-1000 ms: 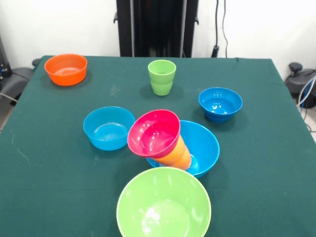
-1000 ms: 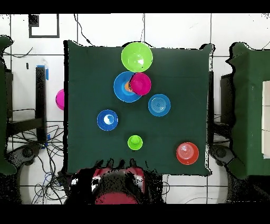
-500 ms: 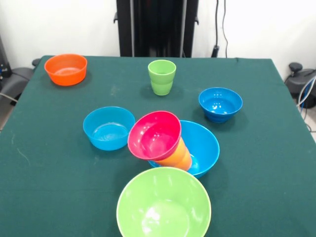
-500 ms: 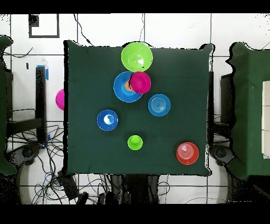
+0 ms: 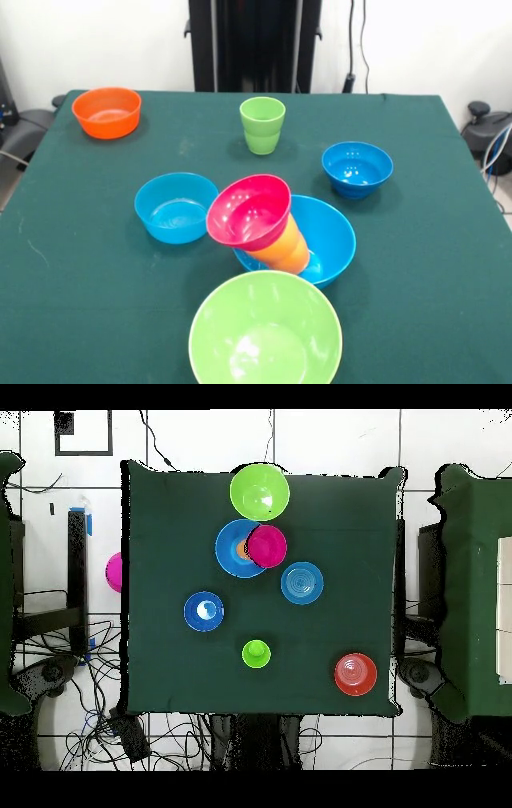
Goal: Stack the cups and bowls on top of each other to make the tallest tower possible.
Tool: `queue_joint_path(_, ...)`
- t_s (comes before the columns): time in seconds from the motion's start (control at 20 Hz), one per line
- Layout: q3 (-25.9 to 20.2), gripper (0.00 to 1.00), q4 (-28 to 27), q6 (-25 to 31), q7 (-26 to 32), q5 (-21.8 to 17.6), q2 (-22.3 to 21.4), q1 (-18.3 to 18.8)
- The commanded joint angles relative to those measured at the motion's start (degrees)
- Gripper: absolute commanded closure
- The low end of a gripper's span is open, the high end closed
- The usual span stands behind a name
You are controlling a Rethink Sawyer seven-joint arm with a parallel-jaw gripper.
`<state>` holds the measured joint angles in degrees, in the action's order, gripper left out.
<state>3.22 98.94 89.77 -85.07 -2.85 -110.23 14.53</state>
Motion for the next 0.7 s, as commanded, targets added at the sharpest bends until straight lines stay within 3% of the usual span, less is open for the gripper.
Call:
queue_joint_path(0.05,9.89,0.0,3.15,16.02,-2.59,-5.64,-6.6,-0.46)
queue_joint_path(0.7,8.67,0.0,0.6,17.32,-8.29,-1.99,-1.6,-0.62)
